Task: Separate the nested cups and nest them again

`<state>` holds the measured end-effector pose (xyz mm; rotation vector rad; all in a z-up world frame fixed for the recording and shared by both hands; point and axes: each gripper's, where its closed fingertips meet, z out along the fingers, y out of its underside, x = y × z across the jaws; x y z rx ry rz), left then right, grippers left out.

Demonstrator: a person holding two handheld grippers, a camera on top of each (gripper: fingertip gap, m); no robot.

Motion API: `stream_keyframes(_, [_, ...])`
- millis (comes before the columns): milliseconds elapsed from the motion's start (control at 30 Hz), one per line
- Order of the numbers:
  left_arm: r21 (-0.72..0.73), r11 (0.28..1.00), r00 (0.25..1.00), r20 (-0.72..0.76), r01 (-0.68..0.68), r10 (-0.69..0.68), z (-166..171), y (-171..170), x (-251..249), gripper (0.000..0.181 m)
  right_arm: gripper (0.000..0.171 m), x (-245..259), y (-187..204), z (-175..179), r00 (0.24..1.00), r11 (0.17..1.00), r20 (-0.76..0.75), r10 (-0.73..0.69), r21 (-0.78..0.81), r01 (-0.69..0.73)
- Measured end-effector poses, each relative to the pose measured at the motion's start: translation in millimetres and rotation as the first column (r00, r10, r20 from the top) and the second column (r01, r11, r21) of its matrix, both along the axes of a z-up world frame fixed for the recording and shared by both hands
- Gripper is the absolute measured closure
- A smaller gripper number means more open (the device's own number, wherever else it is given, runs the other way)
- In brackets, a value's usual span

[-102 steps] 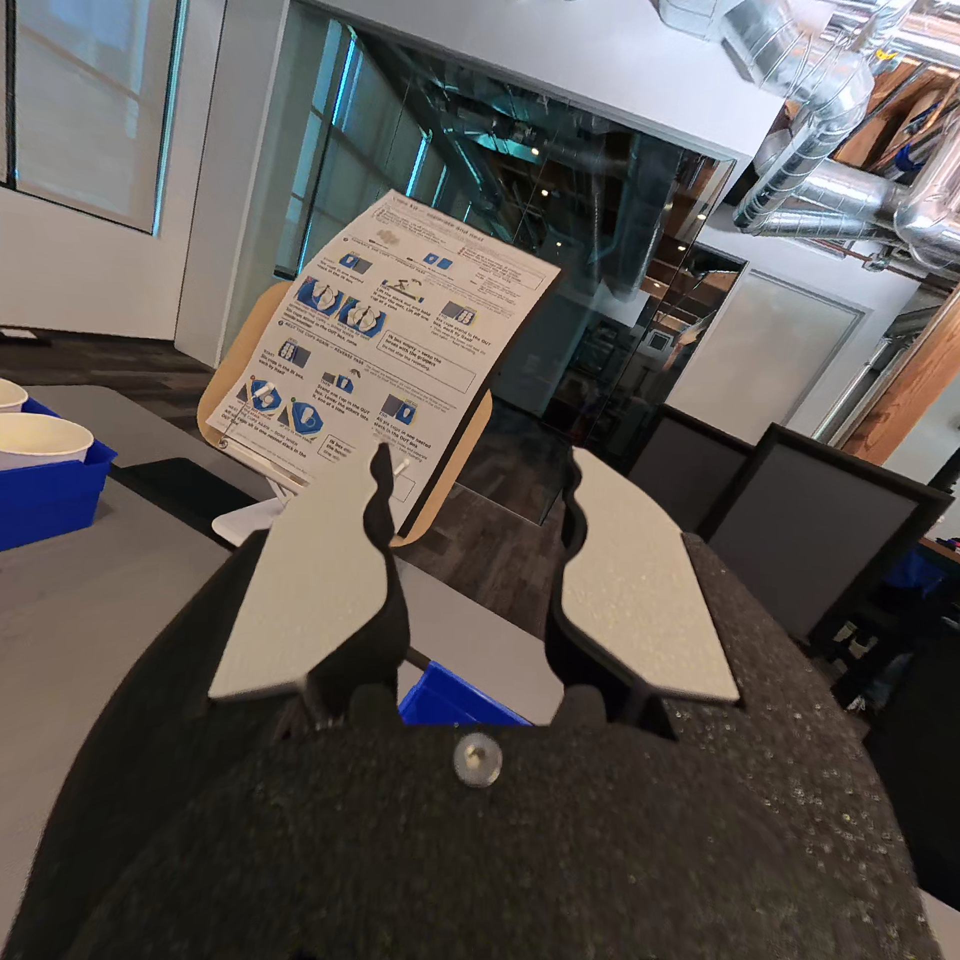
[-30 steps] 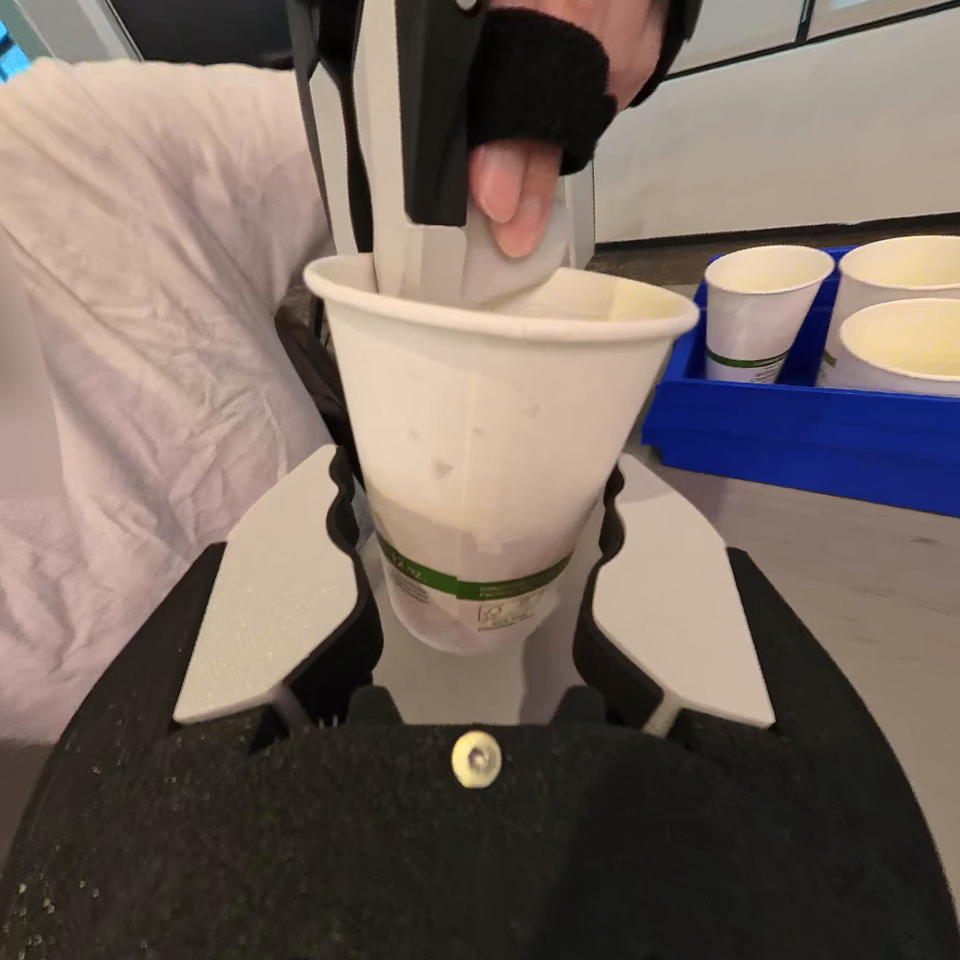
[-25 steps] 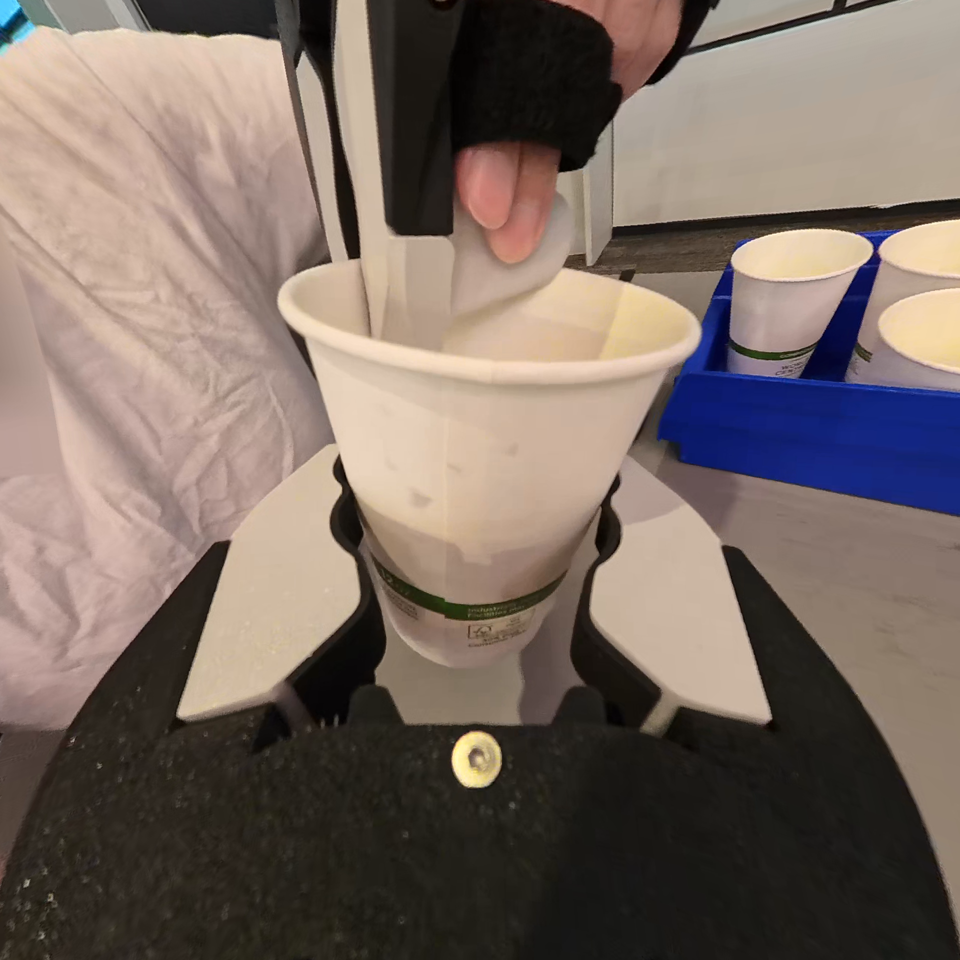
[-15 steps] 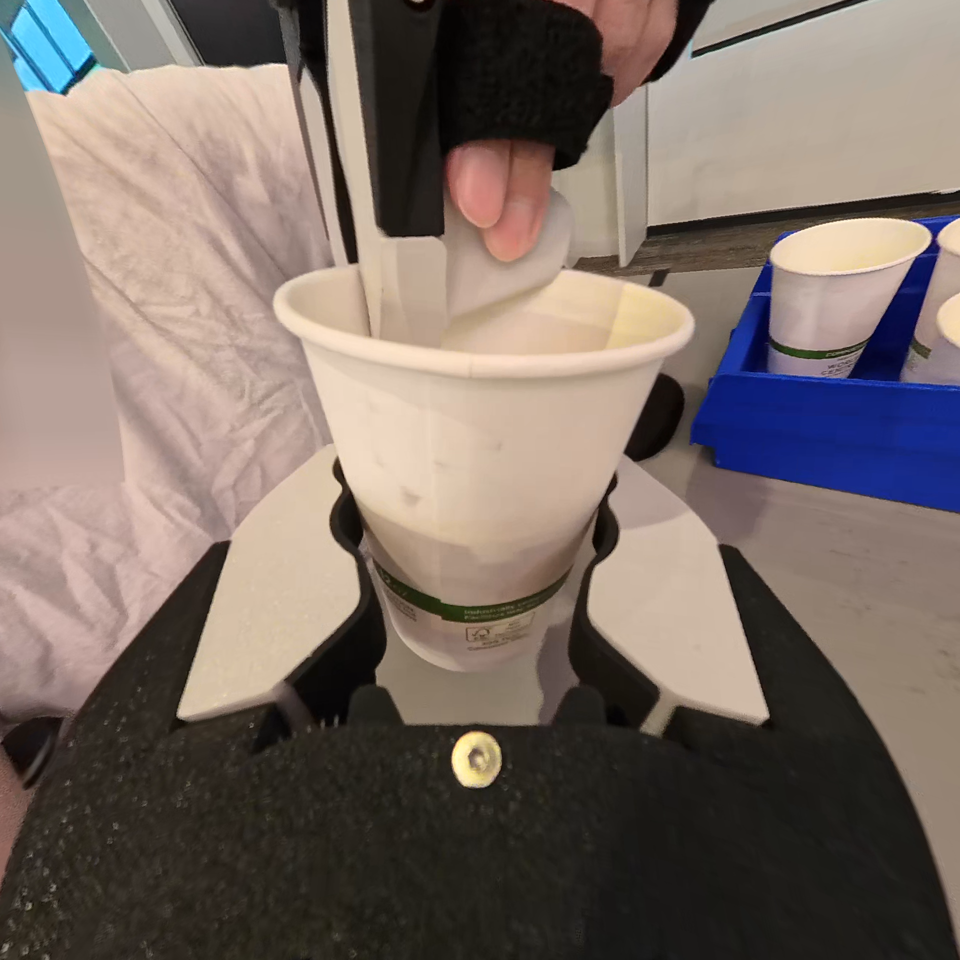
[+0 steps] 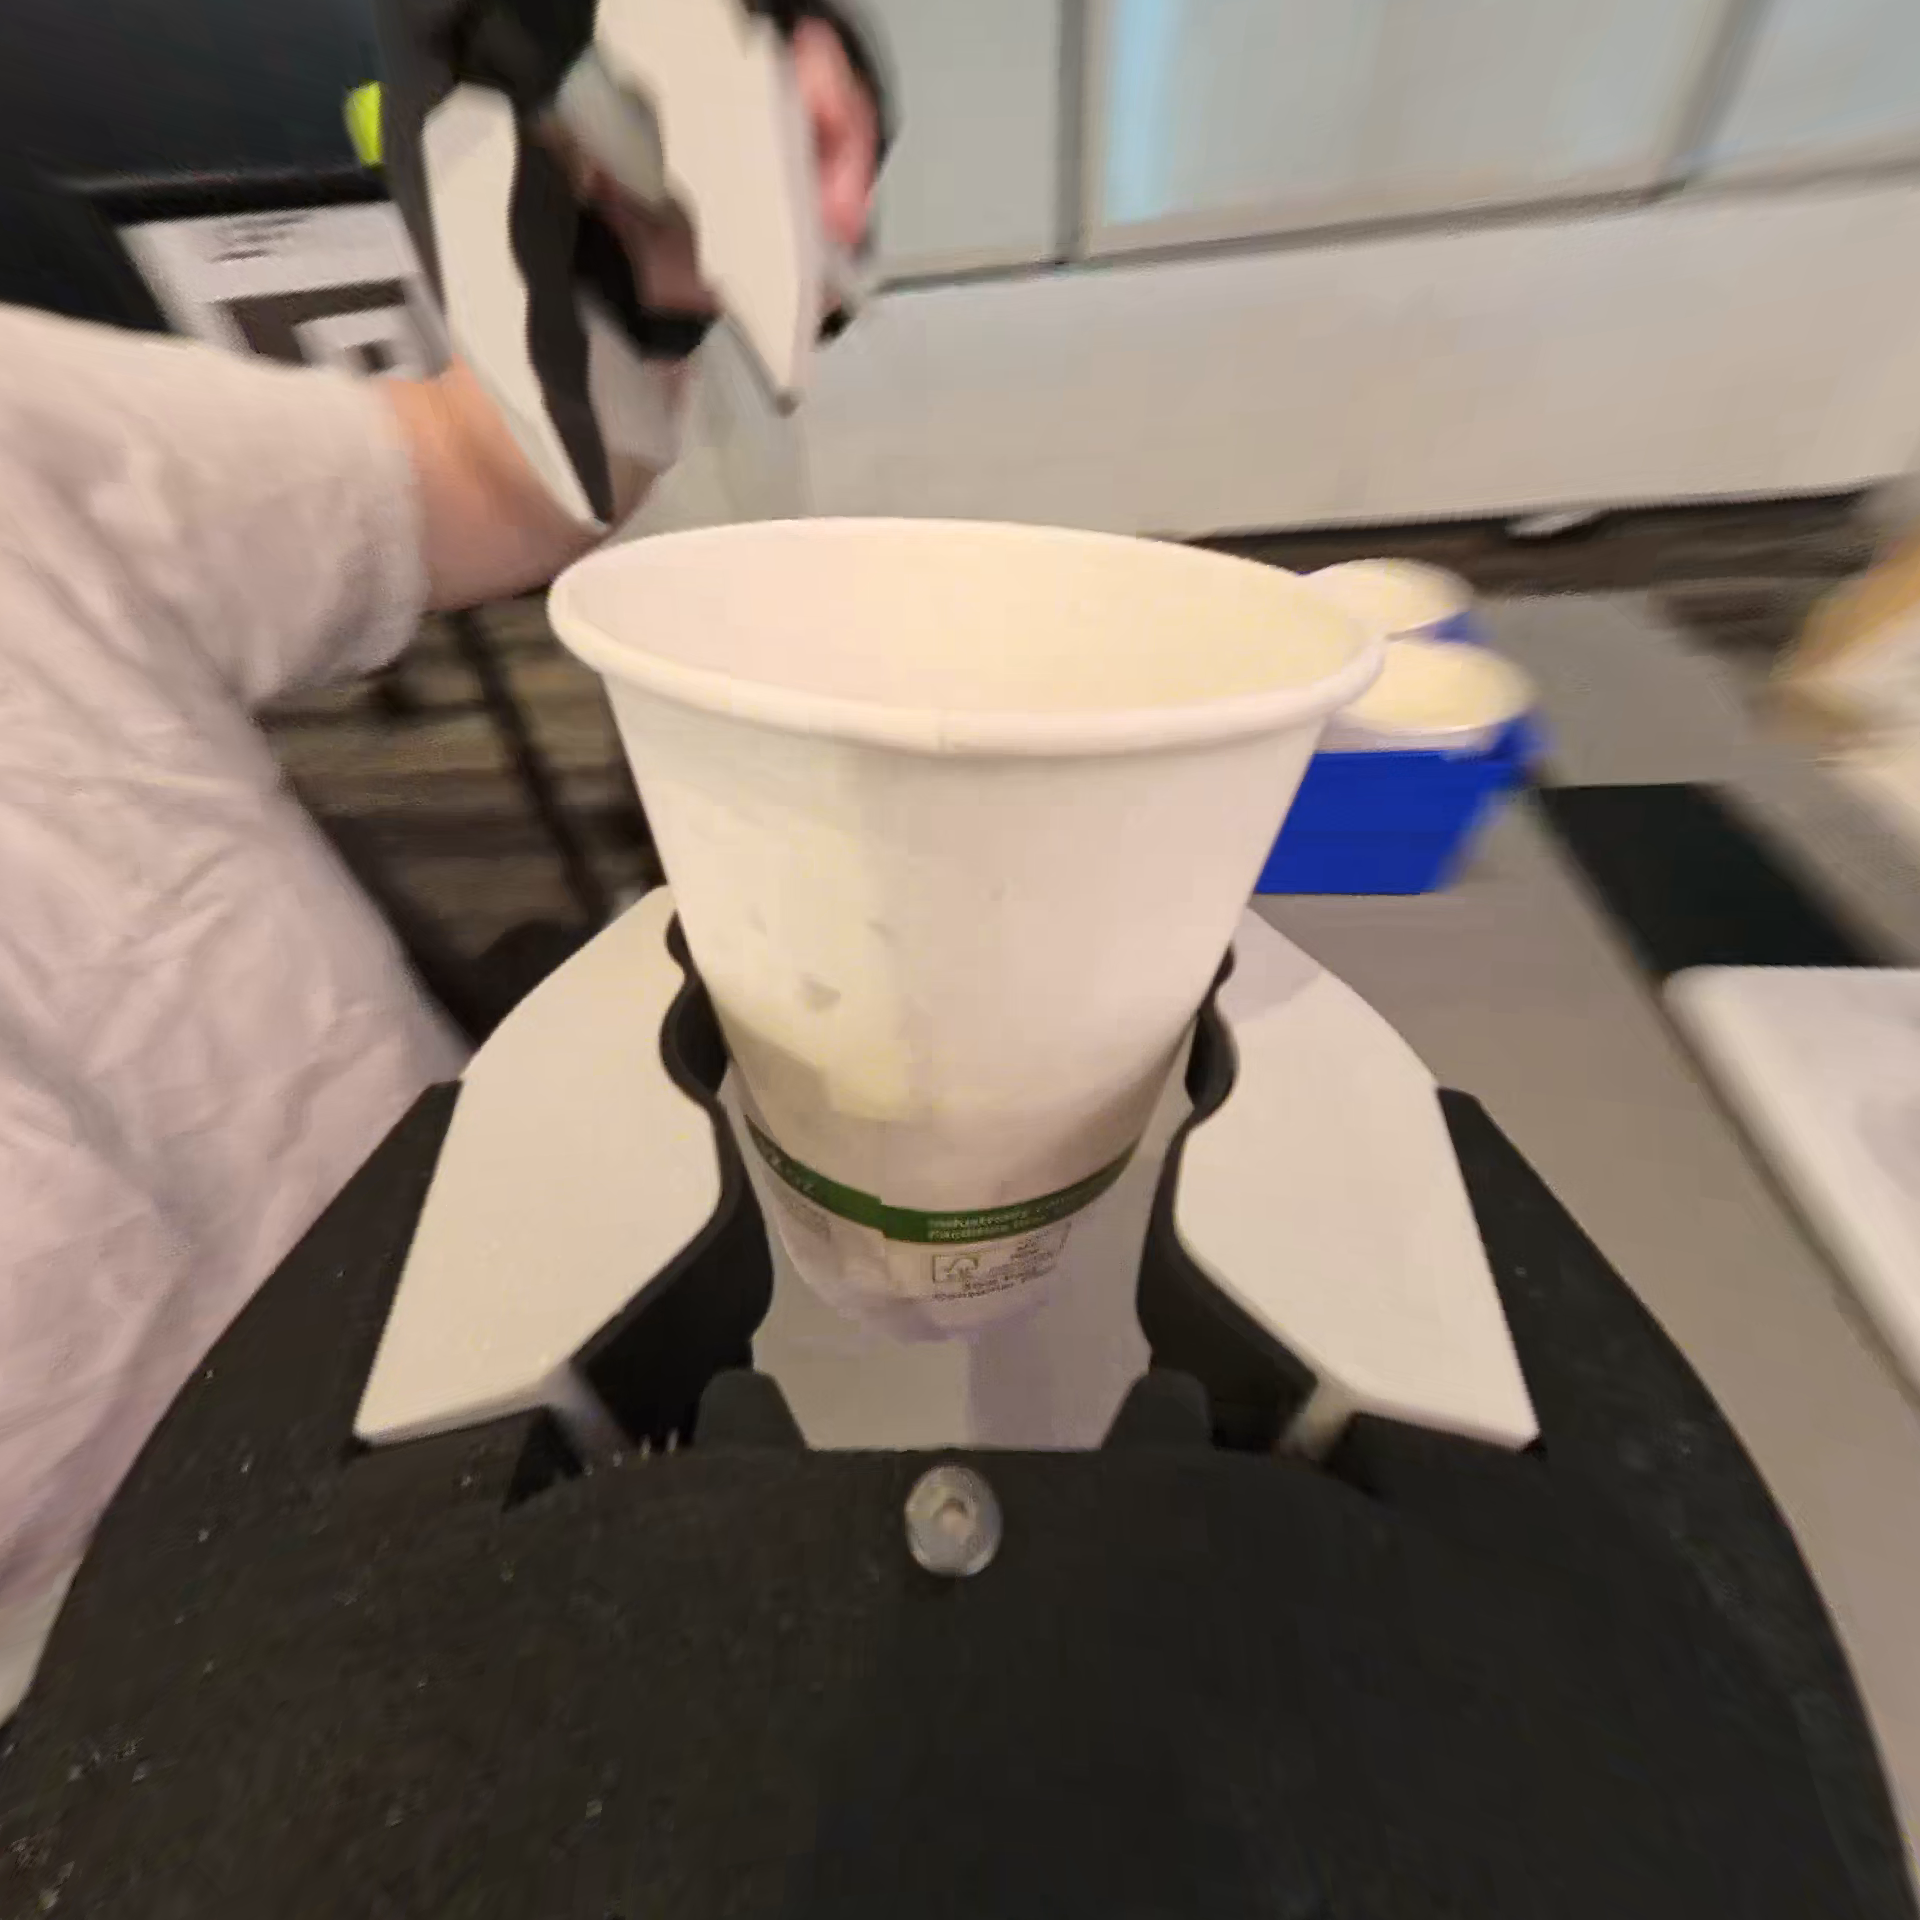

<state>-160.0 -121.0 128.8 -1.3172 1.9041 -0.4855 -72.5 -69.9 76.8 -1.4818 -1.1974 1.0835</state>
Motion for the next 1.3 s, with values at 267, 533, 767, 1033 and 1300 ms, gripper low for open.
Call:
stream_keyframes(267, [0.004, 0.998, 0.996, 0.070, -0.064, 0.064, -10.9, -8.7, -29.1, 0.141, 0.084, 254.5, 92.4, -62.4, 0.495, 0.522, 0.174, -0.851, 0.188, 0.832])
stream_keyframes(533, [0.022, 0.999, 0.997, 0.068, -0.026, 0.024, -12.7, -26.3, -29.4, 0.143, 0.083, 273.0, 110.9, -151.6, 0.490, 0.501, 0.248, -0.836, -0.020, 0.865])
stream_keyframes(767, [0.037, 0.999, 0.999, 0.052, -0.017, 0.015, -14.0, -31.2, -31.3, 0.143, 0.082, 272.7, 112.0, -180.1, 0.480, 0.501, 0.308, -0.821, -0.013, 0.865])
stream_keyframes(1033, [0.056, 0.998, 1.000, 0.027, -0.013, 0.011, -17.3, -35.9, -32.5, 0.143, 0.082, 279.9, 104.4, -191.5, 0.474, 0.525, 0.394, -0.787, 0.026, 0.851])
stream_keyframes(1300, [0.069, 0.998, 1.000, 0.027, -0.004, 0.002, -14.6, -39.2, -27.2, 0.143, 0.074, 284.1, 89.6, -208.7, 0.452, 0.509, 0.533, -0.715, -0.046, 0.860])
